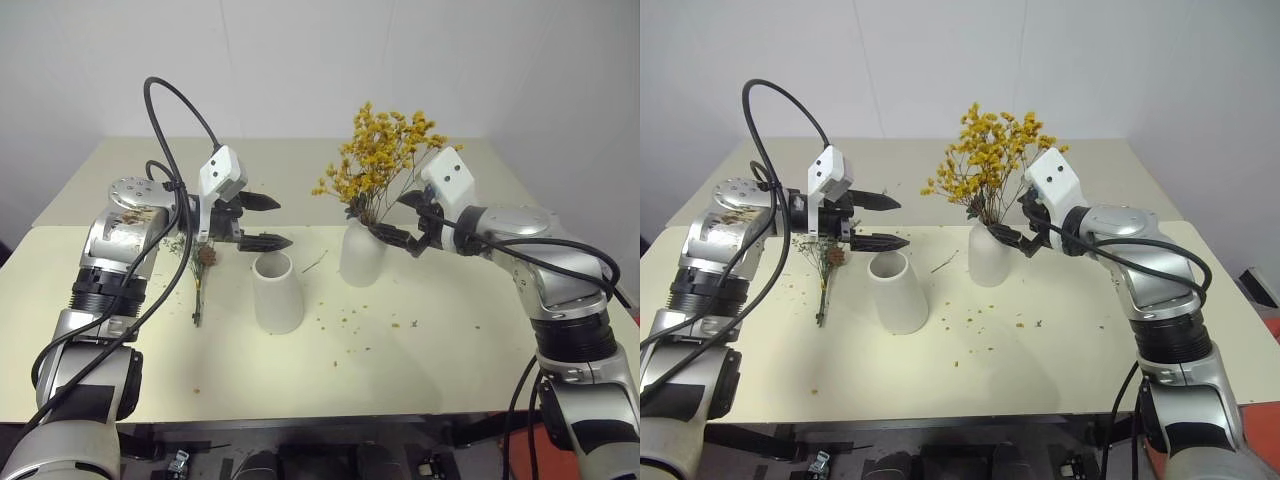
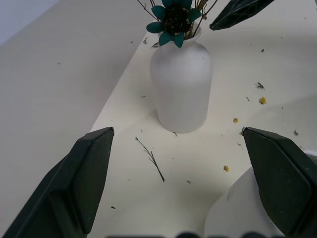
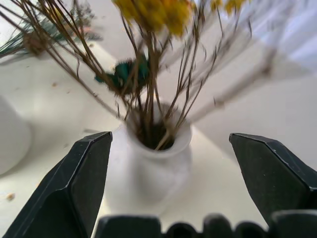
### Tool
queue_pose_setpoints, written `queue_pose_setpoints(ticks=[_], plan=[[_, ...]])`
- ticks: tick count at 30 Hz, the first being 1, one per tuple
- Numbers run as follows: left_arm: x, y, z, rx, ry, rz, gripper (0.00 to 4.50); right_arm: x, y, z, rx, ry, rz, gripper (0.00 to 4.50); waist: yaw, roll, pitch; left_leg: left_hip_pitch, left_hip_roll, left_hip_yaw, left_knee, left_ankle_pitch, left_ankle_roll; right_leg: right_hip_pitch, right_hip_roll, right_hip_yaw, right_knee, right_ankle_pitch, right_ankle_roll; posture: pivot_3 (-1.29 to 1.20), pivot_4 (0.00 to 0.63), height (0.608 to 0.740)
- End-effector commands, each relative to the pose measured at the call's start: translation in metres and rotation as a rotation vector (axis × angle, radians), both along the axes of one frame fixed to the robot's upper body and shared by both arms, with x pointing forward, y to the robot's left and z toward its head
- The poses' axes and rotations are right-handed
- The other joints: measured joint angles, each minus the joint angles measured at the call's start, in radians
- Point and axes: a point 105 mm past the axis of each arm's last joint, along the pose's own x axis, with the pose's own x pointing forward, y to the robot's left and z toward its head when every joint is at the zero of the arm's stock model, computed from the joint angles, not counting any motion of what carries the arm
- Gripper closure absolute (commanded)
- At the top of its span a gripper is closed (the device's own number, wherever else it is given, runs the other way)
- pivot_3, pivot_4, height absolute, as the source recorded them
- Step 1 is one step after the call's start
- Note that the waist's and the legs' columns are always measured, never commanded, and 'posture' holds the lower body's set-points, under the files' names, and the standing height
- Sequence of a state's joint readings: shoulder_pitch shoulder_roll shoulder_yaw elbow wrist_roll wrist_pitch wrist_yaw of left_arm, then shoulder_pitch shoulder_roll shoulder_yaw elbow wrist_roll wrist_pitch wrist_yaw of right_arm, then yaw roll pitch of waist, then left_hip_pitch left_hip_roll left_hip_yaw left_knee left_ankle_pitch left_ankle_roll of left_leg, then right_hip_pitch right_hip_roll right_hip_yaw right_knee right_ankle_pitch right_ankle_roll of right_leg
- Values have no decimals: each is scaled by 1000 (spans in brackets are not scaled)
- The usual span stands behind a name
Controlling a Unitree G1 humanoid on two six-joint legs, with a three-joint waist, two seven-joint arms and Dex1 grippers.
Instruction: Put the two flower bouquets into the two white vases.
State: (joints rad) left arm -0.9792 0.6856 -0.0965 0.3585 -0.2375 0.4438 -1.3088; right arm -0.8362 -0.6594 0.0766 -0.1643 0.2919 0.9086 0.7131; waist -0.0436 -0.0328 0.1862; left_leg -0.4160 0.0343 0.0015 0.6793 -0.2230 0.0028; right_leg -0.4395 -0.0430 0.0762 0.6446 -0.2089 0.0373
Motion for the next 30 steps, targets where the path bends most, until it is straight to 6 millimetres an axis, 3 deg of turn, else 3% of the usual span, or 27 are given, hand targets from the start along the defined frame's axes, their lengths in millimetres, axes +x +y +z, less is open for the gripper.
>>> queue_pose_setpoints(ticks=[1, 5, 9, 13, 15, 17, 23, 30], plan=[[-3, 0, 16, -18, -55, -7, 0, -9, -11, 18, 5, -52, -9, 31, 0, 0, 0, 0, 0, 0, 0, 0, 0, 0, 0, 0, 0, 0, 0, 0, 150, 740], [-3, 1, 19, -24, -60, 0, 0, -24, -35, 17, -49, -61, -34, 31, 5, 0, 0, -1, 0, 0, 0, 0, 0, 0, 0, 0, -1, 0, 0, 0, 150, 740], [-10, 19, 36, -113, -89, 54, 0, -60, -65, 25, -106, -96, -27, 31, 9, 0, 0, -3, 0, 0, 0, 0, 0, 0, -1, -2, -4, 0, 0, 0, 150, 740], [-21, 44, 44, -141, -104, 155, 0, -103, -60, 41, -145, -198, 122, 31, -4, 0, 0, -4, 1, -1, -1, 0, 0, -2, -1, -2, -4, 0, 0, 0, 150, 740], [-25, 60, 38, -102, -93, 252, 0, -126, -48, 47, -154, -245, 234, 31, -6, 0, 0, -2, 1, -1, -1, 0, 0, -1, 0, -2, -3, -1, 2, 0, 150, 740], [-25, 71, 32, -78, -74, 357, 0, -136, -40, 47, -154, -251, 291, 31, -4, 0, 0, 2, 2, -1, -1, 0, 0, 2, 0, -2, -1, -5, 8, 0, 150, 740], [-26, 97, 4, -41, 17, 726, 0, -130, -22, 43, -105, -192, 356, 31, -1, -2, 0, 17, 2, 0, 0, 0, -1, 17, -1, -2, -3, -7, 6, 0, 150, 740], [-53, 113, -31, -22, 158, 976, 0, -119, -2, 39, -99, -130, 460, 31, -3, -2, 0, 11, 2, -1, -2, 0, -1, 11, -1, -3, -4, -7, 6, 0, 150, 740]])
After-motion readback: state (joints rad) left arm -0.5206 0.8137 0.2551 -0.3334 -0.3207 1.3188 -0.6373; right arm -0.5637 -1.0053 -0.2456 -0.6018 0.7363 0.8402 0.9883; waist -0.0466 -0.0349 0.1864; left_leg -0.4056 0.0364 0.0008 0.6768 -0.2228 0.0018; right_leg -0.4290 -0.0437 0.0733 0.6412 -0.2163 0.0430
